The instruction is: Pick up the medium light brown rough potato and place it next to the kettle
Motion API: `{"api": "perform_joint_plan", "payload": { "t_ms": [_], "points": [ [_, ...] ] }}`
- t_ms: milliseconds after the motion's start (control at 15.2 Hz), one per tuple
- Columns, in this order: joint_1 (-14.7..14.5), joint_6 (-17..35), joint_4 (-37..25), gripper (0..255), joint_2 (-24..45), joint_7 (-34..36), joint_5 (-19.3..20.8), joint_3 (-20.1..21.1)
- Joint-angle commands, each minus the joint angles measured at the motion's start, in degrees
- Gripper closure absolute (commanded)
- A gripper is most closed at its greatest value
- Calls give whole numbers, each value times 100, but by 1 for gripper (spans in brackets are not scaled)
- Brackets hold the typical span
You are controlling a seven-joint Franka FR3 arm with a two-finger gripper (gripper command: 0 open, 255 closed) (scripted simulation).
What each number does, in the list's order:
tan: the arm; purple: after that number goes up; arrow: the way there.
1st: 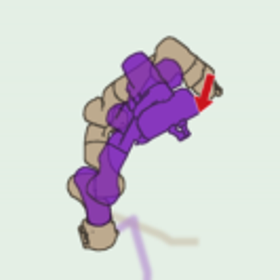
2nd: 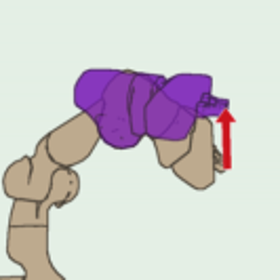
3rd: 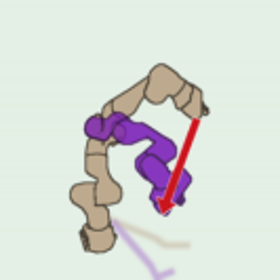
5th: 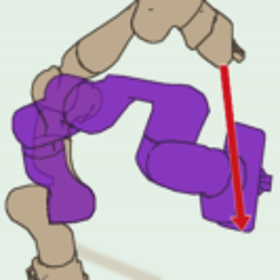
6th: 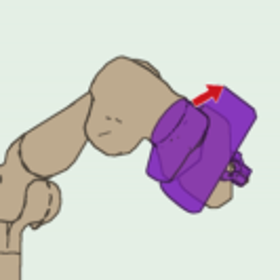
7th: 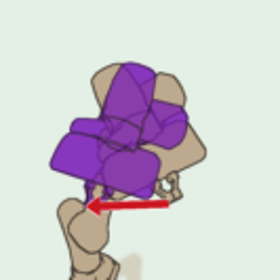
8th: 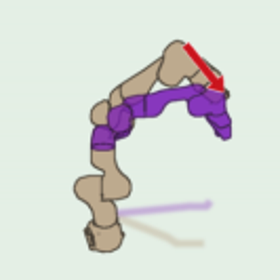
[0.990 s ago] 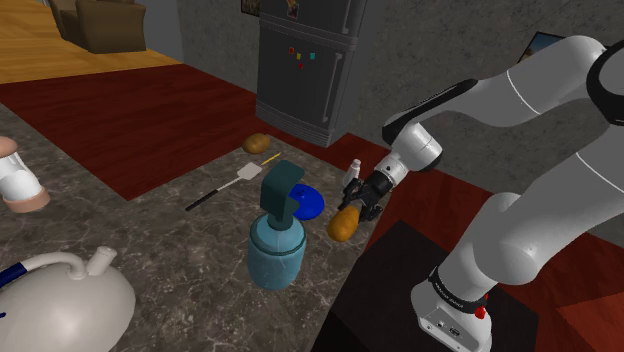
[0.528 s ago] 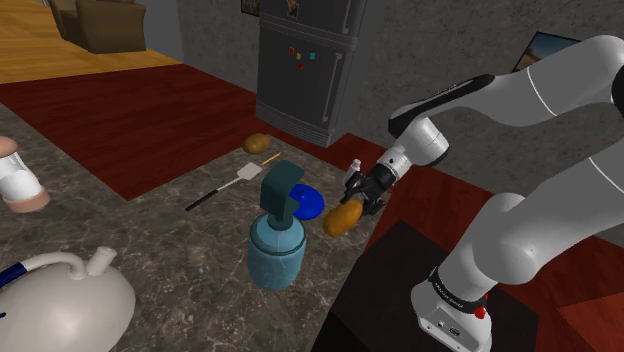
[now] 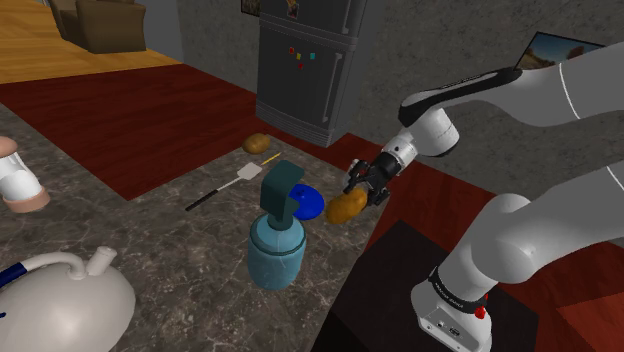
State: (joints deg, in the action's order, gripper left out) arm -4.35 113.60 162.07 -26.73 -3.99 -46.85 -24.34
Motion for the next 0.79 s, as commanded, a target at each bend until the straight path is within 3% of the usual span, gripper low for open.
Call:
{"api": "perform_joint_plan", "payload": {
  "t_ms": [0, 726],
  "points": [
    [58, -109, -29, 255, -175, 192, 104, 38],
    [251, -696, -329, 255, -890, 1071, 430, 235]
  ]
}}
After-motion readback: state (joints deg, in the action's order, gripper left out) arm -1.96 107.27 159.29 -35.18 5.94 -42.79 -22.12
